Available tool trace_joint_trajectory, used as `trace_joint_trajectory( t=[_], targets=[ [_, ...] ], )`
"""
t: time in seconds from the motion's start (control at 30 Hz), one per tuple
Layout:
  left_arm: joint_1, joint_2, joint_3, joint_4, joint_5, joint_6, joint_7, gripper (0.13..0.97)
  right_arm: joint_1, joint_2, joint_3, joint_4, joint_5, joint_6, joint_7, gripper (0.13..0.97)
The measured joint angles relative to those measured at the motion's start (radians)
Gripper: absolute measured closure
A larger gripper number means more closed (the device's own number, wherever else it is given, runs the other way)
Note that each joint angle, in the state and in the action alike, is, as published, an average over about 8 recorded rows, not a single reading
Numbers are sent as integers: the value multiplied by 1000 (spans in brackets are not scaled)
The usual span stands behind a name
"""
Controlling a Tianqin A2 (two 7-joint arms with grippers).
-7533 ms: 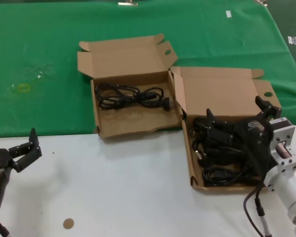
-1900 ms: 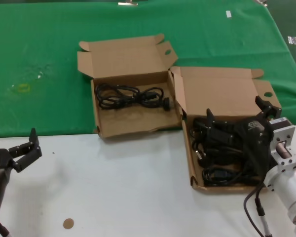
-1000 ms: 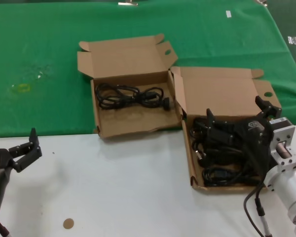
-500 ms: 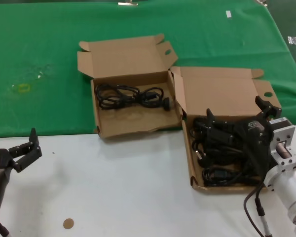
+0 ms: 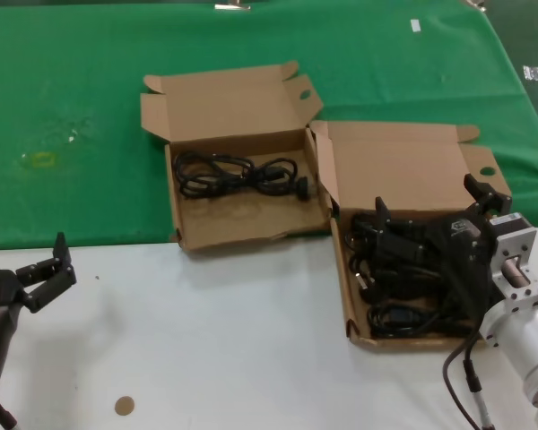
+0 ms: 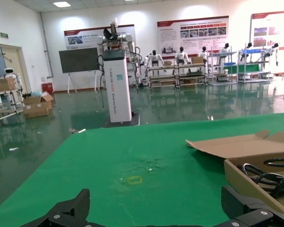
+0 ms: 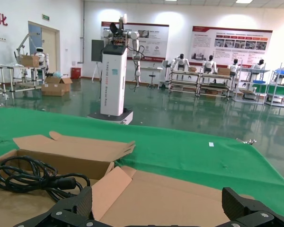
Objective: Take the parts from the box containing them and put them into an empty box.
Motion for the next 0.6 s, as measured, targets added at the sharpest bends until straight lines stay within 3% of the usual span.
trace_joint_trajectory(
  t=[0.6],
  targets=[
    [0,0,0,0,0,0,0,132,0,0,0,0,0,0,0,129]
  ],
)
